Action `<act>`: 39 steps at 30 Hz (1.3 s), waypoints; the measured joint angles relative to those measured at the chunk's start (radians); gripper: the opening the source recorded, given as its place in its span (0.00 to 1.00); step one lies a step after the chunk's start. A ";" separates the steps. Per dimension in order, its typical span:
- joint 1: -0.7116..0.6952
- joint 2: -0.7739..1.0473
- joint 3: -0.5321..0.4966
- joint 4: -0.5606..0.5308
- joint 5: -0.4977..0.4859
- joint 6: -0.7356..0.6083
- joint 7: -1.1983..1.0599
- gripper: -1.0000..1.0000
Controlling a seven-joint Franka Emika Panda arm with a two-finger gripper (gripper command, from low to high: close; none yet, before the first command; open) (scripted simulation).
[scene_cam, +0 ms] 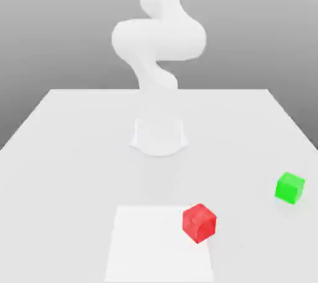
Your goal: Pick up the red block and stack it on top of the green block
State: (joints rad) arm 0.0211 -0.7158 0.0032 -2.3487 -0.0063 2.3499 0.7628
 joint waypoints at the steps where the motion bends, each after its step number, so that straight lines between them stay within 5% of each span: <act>1: 0.010 0.041 0.001 -0.023 -0.003 0.024 -0.018 0.50; 19: 0.156 0.702 0.034 -0.393 0.001 0.412 -0.345 0.50; 25: 0.166 0.920 0.023 -0.385 -0.019 0.588 -0.348 0.50; 26: 0.170 0.954 0.018 -0.380 -0.022 0.617 -0.346 0.00; 33: 0.169 0.962 0.019 -0.379 -0.026 0.623 -0.342 0.00; 39: 0.158 0.771 0.036 -0.407 -0.001 0.461 -0.361 0.00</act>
State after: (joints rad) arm 0.1792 0.0555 0.0394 -2.7557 -0.0075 2.8106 0.4022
